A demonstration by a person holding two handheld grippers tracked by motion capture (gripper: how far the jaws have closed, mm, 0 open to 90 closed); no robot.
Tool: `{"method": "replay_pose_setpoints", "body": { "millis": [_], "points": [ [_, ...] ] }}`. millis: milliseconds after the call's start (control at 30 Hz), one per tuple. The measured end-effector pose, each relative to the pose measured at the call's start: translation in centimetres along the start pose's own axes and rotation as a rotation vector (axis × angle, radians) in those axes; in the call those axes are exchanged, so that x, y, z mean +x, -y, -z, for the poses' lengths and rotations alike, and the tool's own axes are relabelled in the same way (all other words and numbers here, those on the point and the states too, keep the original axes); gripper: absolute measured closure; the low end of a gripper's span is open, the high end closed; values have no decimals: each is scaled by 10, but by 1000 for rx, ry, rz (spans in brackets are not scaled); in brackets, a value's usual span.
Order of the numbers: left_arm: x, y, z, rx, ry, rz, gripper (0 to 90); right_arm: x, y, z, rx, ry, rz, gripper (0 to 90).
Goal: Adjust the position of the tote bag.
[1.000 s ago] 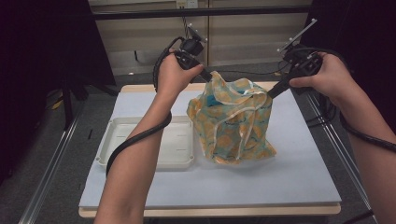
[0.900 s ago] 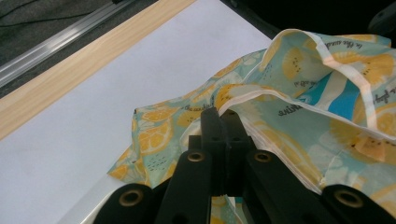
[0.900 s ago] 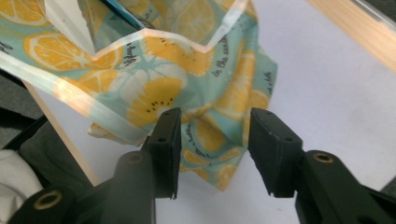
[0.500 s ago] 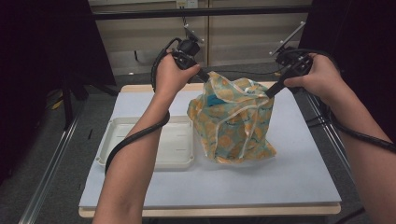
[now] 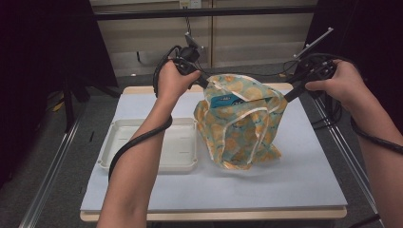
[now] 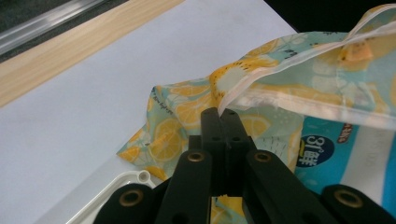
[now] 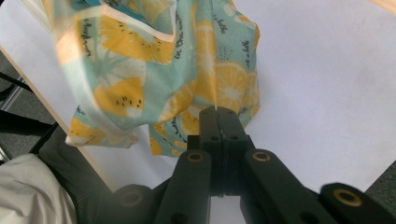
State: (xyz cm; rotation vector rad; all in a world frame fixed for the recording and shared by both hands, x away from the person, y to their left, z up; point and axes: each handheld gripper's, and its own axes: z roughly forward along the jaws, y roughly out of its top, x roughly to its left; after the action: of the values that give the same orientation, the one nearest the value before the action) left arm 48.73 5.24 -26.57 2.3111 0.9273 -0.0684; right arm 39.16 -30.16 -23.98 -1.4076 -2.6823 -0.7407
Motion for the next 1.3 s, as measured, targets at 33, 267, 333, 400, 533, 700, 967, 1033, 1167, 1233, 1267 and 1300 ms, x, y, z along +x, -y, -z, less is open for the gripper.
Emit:
{"method": "replay_pose_setpoints", "body": {
  "millis": [33,267,333,400,533,700,967,1033,1167,1233,1267,1300],
  "points": [
    [2,1,-1,4,2,3,900,-2,1,-1,-2,-1,-6,900],
    [11,8,-6,12,-9,33,900,-7,7,-13,13,4,-5,900],
    [14,10,-6,13,-7,45,900,-8,9,-16,20,5,-10,900],
    [15,12,-5,7,-10,50,900,-9,11,-18,20,4,-7,900],
    [16,14,-3,5,-15,53,900,-10,13,-19,23,8,-12,900],
    [17,16,-1,9,-12,60,900,-11,15,-21,40,16,-5,900],
    [12,14,0,4,-8,43,900,-4,13,-16,20,26,46,699],
    [11,14,0,-3,-11,45,900,4,10,-12,28,21,70,620],
    [10,13,0,9,-3,33,900,16,6,-6,19,15,121,529],
    [8,13,0,9,-5,34,900,21,3,-4,3,10,122,489],
    [8,12,0,9,-3,34,900,24,1,-4,4,14,129,480],
    [7,12,-1,7,-2,36,900,26,-1,-5,7,20,132,462]
  ]
}}
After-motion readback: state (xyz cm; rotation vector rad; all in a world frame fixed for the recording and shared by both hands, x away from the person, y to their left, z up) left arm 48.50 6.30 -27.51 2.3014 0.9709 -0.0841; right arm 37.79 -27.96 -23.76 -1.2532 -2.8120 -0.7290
